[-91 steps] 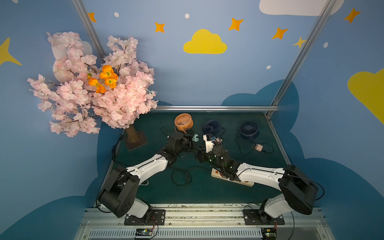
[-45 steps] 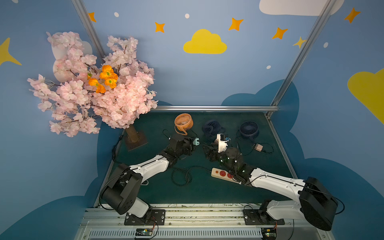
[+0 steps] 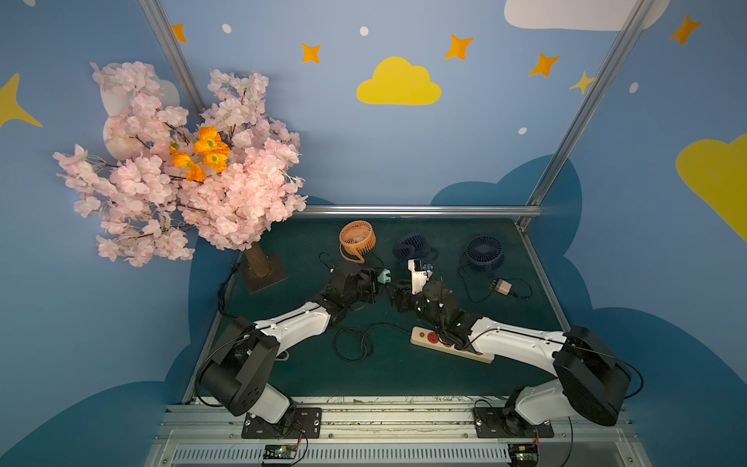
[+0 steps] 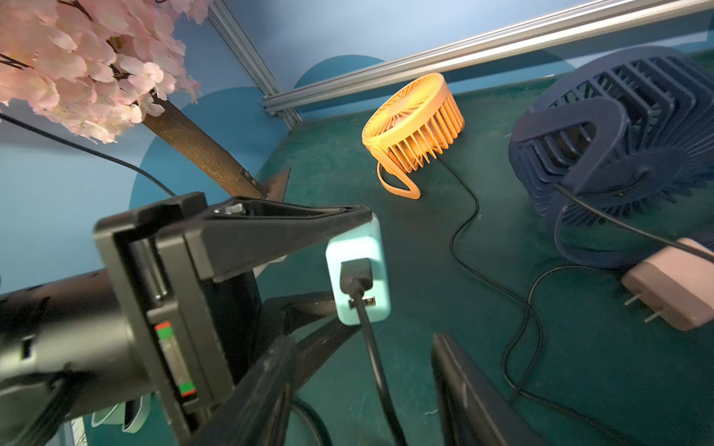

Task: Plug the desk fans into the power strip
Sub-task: Adjust the plug.

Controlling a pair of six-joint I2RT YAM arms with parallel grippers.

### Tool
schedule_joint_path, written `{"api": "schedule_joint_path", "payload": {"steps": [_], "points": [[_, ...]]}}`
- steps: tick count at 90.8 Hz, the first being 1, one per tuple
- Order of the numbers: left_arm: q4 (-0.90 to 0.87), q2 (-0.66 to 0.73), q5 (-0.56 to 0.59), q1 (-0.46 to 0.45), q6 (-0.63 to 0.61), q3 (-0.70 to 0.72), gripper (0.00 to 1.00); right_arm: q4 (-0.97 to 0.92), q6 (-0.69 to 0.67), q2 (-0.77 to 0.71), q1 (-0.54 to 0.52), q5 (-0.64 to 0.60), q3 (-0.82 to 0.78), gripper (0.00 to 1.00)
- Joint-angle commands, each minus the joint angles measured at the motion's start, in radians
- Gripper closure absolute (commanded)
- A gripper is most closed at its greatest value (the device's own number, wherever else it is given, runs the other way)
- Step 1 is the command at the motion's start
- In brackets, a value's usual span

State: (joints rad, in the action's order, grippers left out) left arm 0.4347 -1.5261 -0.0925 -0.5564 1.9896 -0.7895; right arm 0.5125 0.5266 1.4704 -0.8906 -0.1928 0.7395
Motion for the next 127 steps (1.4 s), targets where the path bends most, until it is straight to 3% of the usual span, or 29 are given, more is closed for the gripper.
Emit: {"api": "schedule_joint_path", "payload": {"steps": [1,33,55,75,82,89,96,102,116,127], "points": [[0.051,-0.02,-0.025,-0.01,0.012,-0.017,0.72,0.027,0.008,0.038,0.003,0.0,0.042,0.4],[0.064,-0.02,-0.037,-0.018,0.032,-0.004,0.72,0.027,0.003,0.118,0.041,0.007,0.111,0.49],[0.097,-0.025,-0.059,-0.018,0.042,0.01,0.71,0.03,-0.035,0.154,0.062,0.099,0.142,0.57],[0.128,-0.039,-0.077,-0.018,0.038,0.012,0.69,0.028,-0.088,0.155,0.076,0.21,0.137,0.75],[0.134,-0.043,-0.085,-0.017,0.013,0.008,0.61,0.027,-0.089,0.138,0.079,0.208,0.115,0.87],[0.136,-0.042,-0.099,-0.016,-0.032,0.009,0.37,0.026,-0.092,0.107,0.082,0.193,0.088,0.98],[0.126,-0.027,-0.118,-0.014,-0.097,0.024,0.16,0.011,-0.096,0.054,0.088,0.168,0.058,1.0],[0.082,0.004,-0.131,-0.014,-0.175,0.046,0.04,-0.037,-0.101,-0.003,0.092,0.143,0.035,1.0],[-0.18,0.14,-0.103,-0.029,-0.439,0.108,0.0,-0.26,-0.122,-0.181,0.115,0.074,0.007,1.0],[-0.462,0.259,0.022,-0.12,-0.603,0.104,0.02,-0.463,-0.139,-0.294,0.146,0.049,0.0,1.0]]}}
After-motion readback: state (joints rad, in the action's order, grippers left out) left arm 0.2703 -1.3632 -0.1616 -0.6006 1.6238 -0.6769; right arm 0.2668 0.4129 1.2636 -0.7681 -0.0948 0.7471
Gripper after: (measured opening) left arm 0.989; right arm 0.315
